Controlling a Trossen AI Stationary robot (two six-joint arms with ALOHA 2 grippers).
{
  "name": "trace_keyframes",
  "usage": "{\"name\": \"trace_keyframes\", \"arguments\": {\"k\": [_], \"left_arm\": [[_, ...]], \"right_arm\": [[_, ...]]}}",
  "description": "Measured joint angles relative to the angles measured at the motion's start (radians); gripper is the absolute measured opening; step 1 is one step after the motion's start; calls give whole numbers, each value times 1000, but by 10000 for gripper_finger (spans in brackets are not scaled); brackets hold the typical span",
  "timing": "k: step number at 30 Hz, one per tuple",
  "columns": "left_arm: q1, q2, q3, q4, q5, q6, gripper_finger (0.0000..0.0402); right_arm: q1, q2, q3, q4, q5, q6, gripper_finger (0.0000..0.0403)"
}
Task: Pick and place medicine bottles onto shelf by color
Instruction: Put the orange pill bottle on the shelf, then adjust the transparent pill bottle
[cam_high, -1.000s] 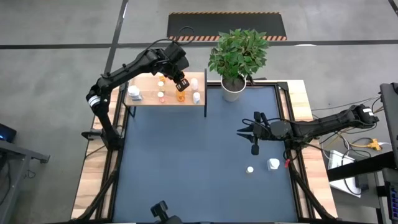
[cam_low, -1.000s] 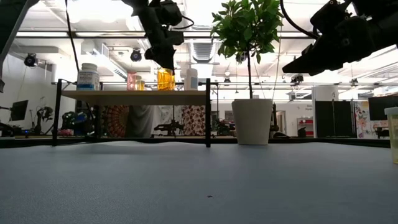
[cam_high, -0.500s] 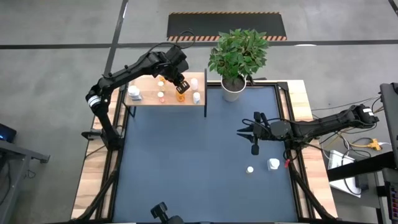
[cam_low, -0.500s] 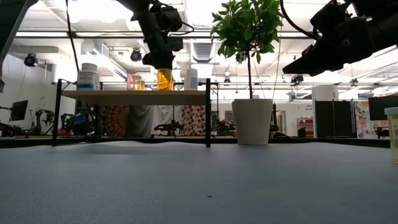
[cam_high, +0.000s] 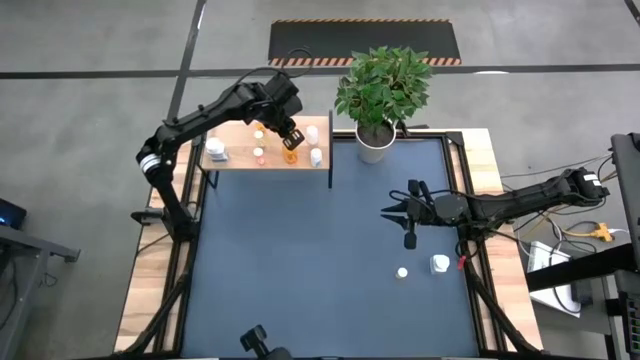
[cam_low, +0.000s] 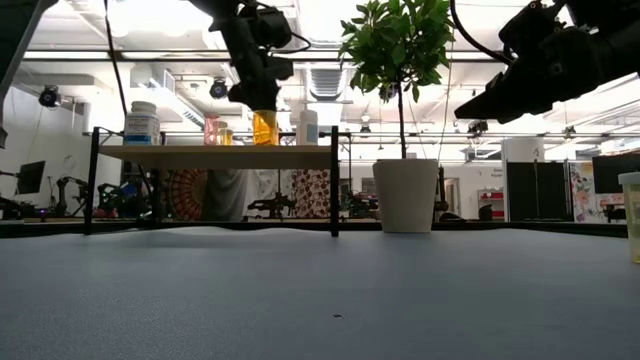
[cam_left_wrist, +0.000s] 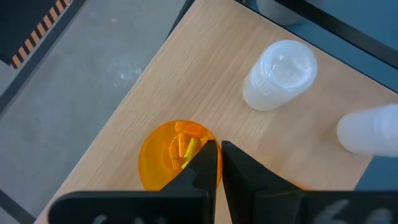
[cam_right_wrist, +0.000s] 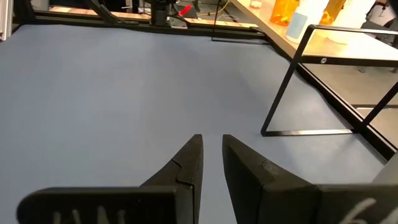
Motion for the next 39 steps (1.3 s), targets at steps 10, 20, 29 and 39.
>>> {"name": "trace_keyframes", "arguments": {"k": [10,20,29,39], "left_arm": [[-1,-9,0,-10,0,0,2],[0,-5,-3,-10,12,0,59],[0,-15,10,-18,11,5,124],[-33,-101,29,29,26,55,129]], "right_arm": [[0,0,0,0,0,1,52],[0,0,-2,0,0,1,52],[0,0,-2,0,0,10,52],[0,0,-2,0,0,8,52]]}}
